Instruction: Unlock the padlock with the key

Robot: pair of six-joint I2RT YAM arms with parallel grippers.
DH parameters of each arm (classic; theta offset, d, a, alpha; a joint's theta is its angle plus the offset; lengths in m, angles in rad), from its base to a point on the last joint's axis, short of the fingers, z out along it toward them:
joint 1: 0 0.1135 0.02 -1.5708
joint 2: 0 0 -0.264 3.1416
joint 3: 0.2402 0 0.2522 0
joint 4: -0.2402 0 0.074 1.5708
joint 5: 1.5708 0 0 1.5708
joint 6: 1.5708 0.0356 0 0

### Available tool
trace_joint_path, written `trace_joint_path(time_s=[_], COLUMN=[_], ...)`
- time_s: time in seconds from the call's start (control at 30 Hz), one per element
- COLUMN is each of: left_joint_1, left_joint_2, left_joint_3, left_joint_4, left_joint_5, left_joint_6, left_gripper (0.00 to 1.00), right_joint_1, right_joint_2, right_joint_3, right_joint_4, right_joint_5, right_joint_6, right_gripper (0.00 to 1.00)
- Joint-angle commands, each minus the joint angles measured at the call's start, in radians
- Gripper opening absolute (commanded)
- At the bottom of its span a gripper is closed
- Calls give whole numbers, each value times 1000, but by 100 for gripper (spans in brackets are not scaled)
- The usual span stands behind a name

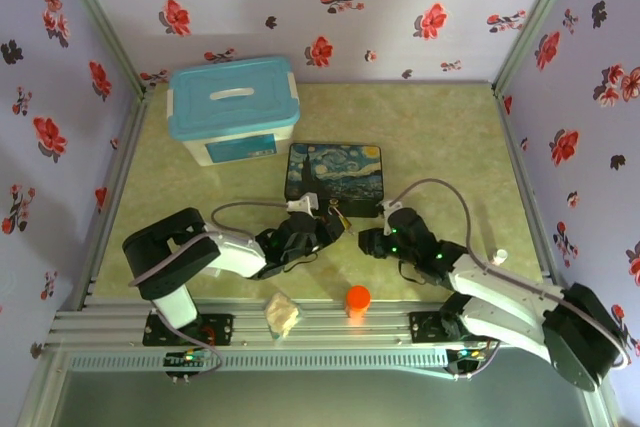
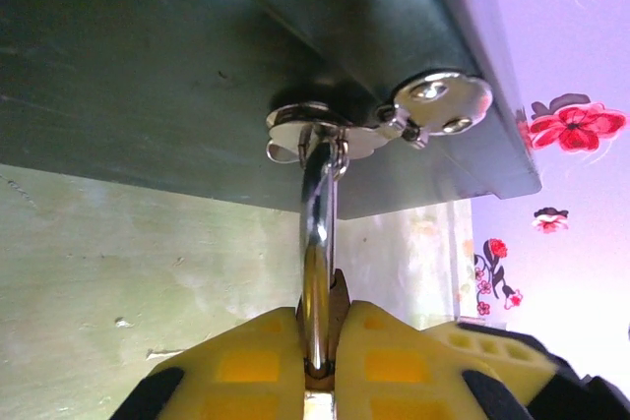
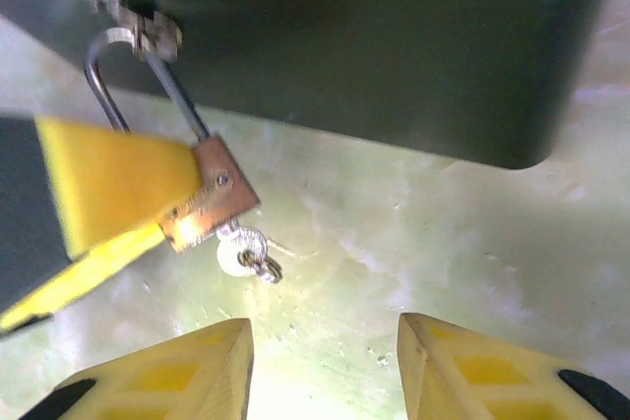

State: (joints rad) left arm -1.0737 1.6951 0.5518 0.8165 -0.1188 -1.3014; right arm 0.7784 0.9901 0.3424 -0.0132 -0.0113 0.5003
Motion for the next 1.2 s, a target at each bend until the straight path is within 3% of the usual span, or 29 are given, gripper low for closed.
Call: trace_joint_path(time_s=[0.0,0.13,0.33,0.47,0.7,0.83,1.03,1.17], left_joint_1=[1,3,9,8,8,8,16,30], left_joint_2=[-50,-64,-81,-82,-66,-72,-91,-129], left_joint_3=[6,5,-24,-20,-38,-52,-99,-107], left_joint_4=[29,23,42,39,92,98,134,72], left_joint_5=[-3,7,13,26,42,40,38,59], left_joint_6=[41,44,34,29,-1,-3,-6,19], left_gripper=[0,0,0,0,0,0,0,0], right_joint_1=[49,146,212,240,249,211,39,-34], right_joint_2=[87,198,318,356,356,325,271,256], right_joint_3=[96,172,255,282,232,181,101,49], right_joint_4=[-55,-97,-129,-115,36,115,216,321], right_joint_5=[119,228,338,423,391,267,-65,-272], right_joint_6=[-124,-198,-252,-269,-249,-236,-183,-141], right_gripper=[43,49,46,39,17,7,7,6])
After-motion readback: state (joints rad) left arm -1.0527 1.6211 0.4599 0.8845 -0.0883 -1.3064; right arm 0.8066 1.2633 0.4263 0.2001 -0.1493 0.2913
